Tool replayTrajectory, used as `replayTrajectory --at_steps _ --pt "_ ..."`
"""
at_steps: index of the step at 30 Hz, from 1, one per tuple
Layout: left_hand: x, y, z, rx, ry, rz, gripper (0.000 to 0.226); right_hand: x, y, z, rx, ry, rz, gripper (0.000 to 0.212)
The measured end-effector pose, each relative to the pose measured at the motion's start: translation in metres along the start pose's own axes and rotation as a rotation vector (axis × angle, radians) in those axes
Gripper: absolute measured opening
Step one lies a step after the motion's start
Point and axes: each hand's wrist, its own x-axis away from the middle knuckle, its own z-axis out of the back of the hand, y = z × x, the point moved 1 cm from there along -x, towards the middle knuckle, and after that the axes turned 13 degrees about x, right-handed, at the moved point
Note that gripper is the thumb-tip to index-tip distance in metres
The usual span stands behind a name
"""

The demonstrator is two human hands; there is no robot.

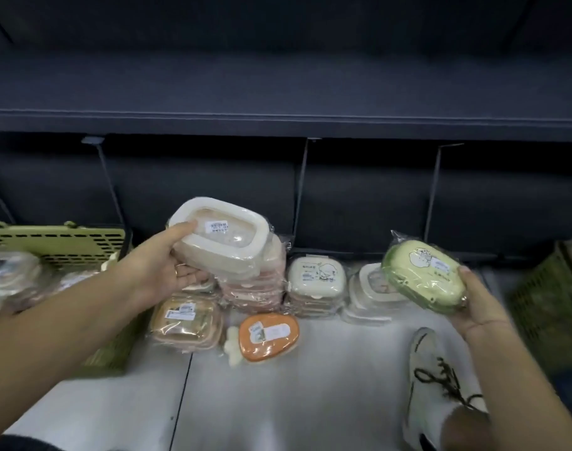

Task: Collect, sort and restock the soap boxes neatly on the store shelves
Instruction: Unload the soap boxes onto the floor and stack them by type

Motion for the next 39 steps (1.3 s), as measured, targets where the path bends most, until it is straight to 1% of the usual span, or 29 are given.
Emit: replayTrajectory --at_steps 1,2,3,4,5,7,9,12,14,16,19,23,27,31,35,36,37,39 --pt "-0.003 -0.002 -0.011 -0.016 -0.023 -0.003 0.023 -0.012 0.000 0.009 -0.038 0.012 -0.022 0.107" --pt "-0.006 -0.005 -0.021 -0.026 -0.044 -0.008 0.025 -0.015 -0.005 0.012 -0.062 0.006 -0.047 0.087" --pt "-0.009 -0.007 -0.032 -0.033 -0.061 -0.012 0.028 -0.021 -0.012 0.014 -0.084 0.008 -0.070 0.060" --pt "-0.012 -0.010 -0.042 -0.038 -0.075 -0.009 0.031 -0.031 -0.018 0.019 -0.094 0.032 -0.085 0.043" --pt "-0.014 -0.014 -0.052 -0.040 -0.088 -0.001 0.032 -0.042 -0.026 0.025 -0.087 0.037 -0.083 0.039" --pt "-0.018 -0.024 -0.069 -0.018 -0.114 0.031 0.035 -0.058 -0.047 0.036 -0.032 0.033 -0.062 0.041" --pt "-0.023 -0.038 -0.086 0.018 -0.135 0.074 0.038 -0.068 -0.065 0.052 0.058 0.006 -0.046 0.038" --pt "-0.029 -0.061 -0.113 0.055 -0.168 0.128 0.039 -0.085 -0.070 0.084 0.200 0.006 -0.117 0.029" --pt "-0.035 -0.076 -0.131 0.063 -0.178 0.161 0.048 -0.100 -0.059 0.100 0.264 0.046 -0.187 0.024" --pt "-0.041 -0.088 -0.149 0.077 -0.188 0.188 0.054 -0.117 -0.040 0.110 0.332 0.097 -0.240 0.024" --pt "-0.052 -0.102 -0.171 0.066 -0.203 0.210 0.047 -0.147 -0.008 0.115 0.475 0.112 -0.269 0.030" --pt "-0.066 -0.116 -0.183 0.013 -0.211 0.250 0.042 -0.173 0.022 0.109 0.547 0.137 -0.229 0.025" --pt "-0.073 -0.123 -0.187 -0.018 -0.212 0.279 0.042 -0.189 0.043 0.097 0.599 0.151 -0.230 0.044" --pt "-0.073 -0.129 -0.187 -0.017 -0.215 0.307 0.043 -0.200 0.059 0.077 0.759 0.123 -0.196 0.053" --pt "-0.069 -0.135 -0.182 -0.021 -0.206 0.334 0.044 -0.195 0.055 0.060 0.964 0.157 -0.166 0.062" --pt "-0.068 -0.136 -0.180 -0.024 -0.204 0.336 0.044 -0.192 0.052 0.058 0.970 0.176 -0.159 0.062" --pt "-0.067 -0.137 -0.178 -0.027 -0.203 0.334 0.045 -0.187 0.047 0.055 0.932 0.218 -0.141 0.055" --pt "-0.066 -0.141 -0.176 -0.023 -0.197 0.323 0.046 -0.173 0.032 0.043 0.733 0.333 -0.055 0.032"
